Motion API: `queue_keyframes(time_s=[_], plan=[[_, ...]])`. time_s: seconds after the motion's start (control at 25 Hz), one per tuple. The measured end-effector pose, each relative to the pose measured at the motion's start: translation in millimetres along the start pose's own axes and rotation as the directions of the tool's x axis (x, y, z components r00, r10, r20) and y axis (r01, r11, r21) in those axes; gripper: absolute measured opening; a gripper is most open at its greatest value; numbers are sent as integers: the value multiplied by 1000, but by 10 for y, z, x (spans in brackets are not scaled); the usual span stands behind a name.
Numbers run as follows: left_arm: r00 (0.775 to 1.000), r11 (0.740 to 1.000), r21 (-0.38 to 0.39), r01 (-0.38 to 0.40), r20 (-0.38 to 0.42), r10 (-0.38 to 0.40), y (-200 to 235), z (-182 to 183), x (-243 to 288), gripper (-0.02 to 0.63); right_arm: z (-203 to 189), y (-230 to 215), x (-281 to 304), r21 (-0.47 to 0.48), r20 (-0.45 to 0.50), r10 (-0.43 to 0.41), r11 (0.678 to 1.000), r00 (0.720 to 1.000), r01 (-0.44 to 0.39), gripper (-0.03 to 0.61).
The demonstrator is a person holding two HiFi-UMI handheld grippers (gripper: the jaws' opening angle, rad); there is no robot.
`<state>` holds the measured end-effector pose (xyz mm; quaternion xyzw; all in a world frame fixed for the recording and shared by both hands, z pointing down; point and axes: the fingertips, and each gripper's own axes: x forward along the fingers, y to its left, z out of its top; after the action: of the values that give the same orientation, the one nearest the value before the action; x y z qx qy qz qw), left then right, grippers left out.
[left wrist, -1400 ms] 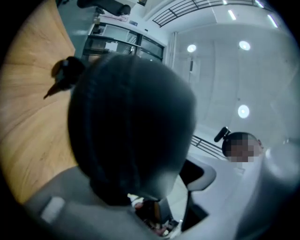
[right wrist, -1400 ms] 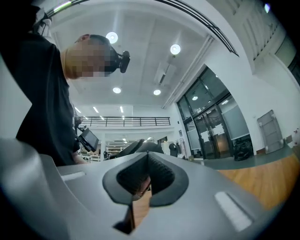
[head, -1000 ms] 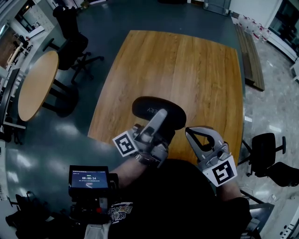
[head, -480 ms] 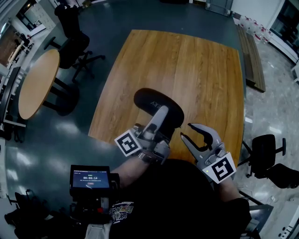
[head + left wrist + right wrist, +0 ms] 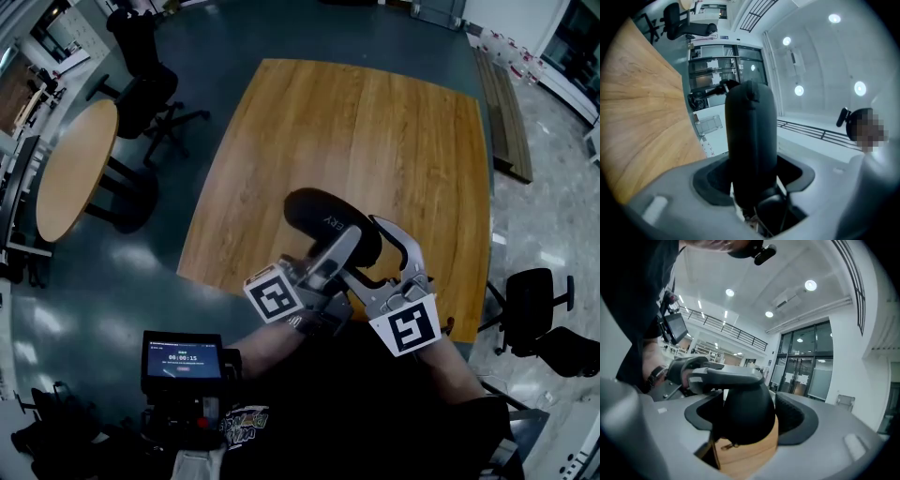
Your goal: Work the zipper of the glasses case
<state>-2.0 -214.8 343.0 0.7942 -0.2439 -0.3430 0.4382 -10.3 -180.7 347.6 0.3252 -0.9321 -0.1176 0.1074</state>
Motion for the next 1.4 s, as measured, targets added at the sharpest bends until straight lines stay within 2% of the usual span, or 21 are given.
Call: queue_keyframes(time_s=[0.12,0.28,0.52,0.6,0.68,0.76,0.8,0.88,0.96,1.04,1.12,1.28,1.4], plan=[[998,998,56,-22,-59,25,11,-123,0,258,-43,43,51,-62,-21,8,998,1000,-9,344],[993,997,76,-34,-106,42,53,-200,-2,258,-104,65,52,-79,-30,27,996,999,-29,334],[977,992,123,23,-211,3,41,-240,-49,282,-164,61,-72,-121,-31,50,991,998,-54,330],[982,991,137,0,-190,26,152,-133,-162,277,-256,-10,-176,-120,-31,49,991,998,-52,330],[987,988,138,-64,-138,83,350,29,-336,273,-434,-126,-308,-85,-40,30,996,999,-34,328],[984,982,136,-128,-104,142,541,145,-529,223,-734,-253,-447,-15,-94,2,1000,996,-3,328],[979,980,133,-148,-117,164,614,143,-616,187,-927,-304,-500,12,-141,-5,1000,990,7,327],[955,975,142,-169,-223,198,719,-27,-760,103,-1341,-360,-529,32,-222,10,999,975,-3,327],[904,967,195,-162,-365,224,790,-332,-881,11,-1759,-358,-446,56,-273,54,998,961,-40,325],[853,957,253,-143,-459,248,855,-612,-986,0,-2147,-336,-282,117,-322,108,990,941,-74,325],[821,954,263,-141,-508,261,889,-806,-1060,0,-2498,-315,-84,174,-372,152,980,916,-92,325],[814,960,203,-193,-513,272,941,-973,-1191,0,-3102,-292,229,211,-444,207,970,872,-123,327],[799,947,196,-254,-510,319,1029,-1052,-1326,0,-3280,-257,349,237,-465,257,958,847,-161,327]])
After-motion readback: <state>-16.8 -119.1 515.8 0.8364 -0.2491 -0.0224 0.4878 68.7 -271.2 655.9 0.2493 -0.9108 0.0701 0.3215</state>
